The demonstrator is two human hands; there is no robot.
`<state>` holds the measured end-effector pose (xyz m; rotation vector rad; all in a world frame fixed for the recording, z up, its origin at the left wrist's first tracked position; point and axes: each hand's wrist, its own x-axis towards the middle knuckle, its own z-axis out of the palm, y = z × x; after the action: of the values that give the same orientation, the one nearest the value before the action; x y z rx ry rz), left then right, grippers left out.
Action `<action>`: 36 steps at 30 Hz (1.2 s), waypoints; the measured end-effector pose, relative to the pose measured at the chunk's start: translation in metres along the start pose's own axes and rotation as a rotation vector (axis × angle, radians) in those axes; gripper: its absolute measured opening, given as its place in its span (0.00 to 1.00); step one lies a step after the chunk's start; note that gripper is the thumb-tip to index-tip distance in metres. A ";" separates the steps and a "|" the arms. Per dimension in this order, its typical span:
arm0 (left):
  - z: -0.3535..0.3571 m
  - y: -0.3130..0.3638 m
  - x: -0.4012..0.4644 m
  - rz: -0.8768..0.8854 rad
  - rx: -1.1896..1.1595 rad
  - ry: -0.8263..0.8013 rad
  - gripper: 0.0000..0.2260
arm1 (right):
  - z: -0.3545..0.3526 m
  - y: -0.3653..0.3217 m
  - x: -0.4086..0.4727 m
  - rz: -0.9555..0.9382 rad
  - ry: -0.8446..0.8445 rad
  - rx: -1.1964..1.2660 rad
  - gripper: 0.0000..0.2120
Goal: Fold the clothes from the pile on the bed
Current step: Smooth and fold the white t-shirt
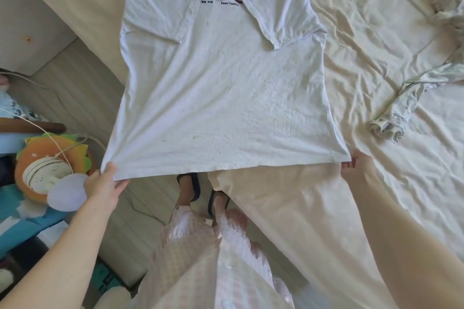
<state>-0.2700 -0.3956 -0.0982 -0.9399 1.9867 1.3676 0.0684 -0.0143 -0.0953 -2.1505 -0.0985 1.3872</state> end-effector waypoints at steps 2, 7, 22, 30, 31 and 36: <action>0.002 -0.004 -0.003 -0.029 -0.029 -0.010 0.17 | 0.000 0.010 0.002 0.058 0.024 -0.143 0.04; 0.009 -0.014 -0.012 -0.107 -0.143 -0.046 0.12 | 0.003 0.036 -0.005 0.175 -0.111 -0.220 0.22; 0.007 0.027 -0.042 -0.108 -0.300 -0.067 0.03 | 0.011 0.032 -0.046 0.286 -0.241 0.157 0.02; 0.052 0.147 -0.051 -0.015 -0.629 -0.162 0.04 | 0.086 -0.063 -0.101 0.150 -0.358 0.267 0.08; 0.062 0.164 -0.052 0.000 -0.655 -0.170 0.04 | 0.101 -0.073 -0.108 0.095 -0.376 0.264 0.06; 0.118 0.251 -0.048 0.060 -0.757 -0.240 0.05 | 0.188 -0.120 -0.141 -0.006 -0.543 0.307 0.06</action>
<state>-0.4345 -0.2132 0.0396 -0.9586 1.3221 2.2132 -0.1287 0.1149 0.0232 -1.4871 -0.0909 1.8170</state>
